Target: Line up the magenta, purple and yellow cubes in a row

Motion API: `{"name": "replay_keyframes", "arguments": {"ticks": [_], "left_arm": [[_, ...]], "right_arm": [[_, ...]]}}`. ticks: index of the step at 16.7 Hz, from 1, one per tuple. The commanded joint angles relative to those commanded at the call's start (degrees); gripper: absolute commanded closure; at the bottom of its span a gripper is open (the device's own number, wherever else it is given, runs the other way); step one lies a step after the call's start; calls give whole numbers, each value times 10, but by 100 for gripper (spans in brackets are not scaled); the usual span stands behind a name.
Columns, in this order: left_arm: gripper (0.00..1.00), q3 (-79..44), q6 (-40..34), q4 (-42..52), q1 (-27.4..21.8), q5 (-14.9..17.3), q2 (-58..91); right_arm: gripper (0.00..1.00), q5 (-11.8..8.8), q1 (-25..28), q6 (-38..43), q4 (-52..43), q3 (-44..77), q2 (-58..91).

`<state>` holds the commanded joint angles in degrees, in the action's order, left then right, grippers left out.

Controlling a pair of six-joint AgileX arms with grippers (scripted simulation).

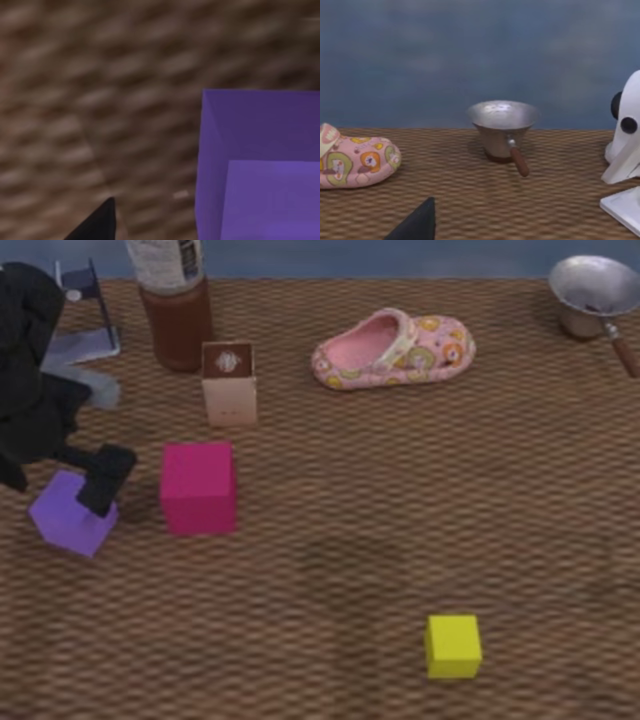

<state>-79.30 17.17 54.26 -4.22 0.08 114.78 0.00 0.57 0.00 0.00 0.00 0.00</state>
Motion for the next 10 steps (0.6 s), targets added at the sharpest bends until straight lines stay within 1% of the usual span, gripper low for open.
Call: {"name": "replay_keyframes", "arguments": {"ticks": [2,4,9,10], "left_arm": [[0,29,0,-52,0,0,19],[0,49,0,-83,0,0,34],[0,54,1,-90,0,0,38],[8,54,1,-90,0,0,38]], "right_arm": [[0,0,0,0,0,0,0],[0,0,0,0,0,0,0],[0,0,0,0,0,0,0],[0,0,0,0,0,0,0]]}}
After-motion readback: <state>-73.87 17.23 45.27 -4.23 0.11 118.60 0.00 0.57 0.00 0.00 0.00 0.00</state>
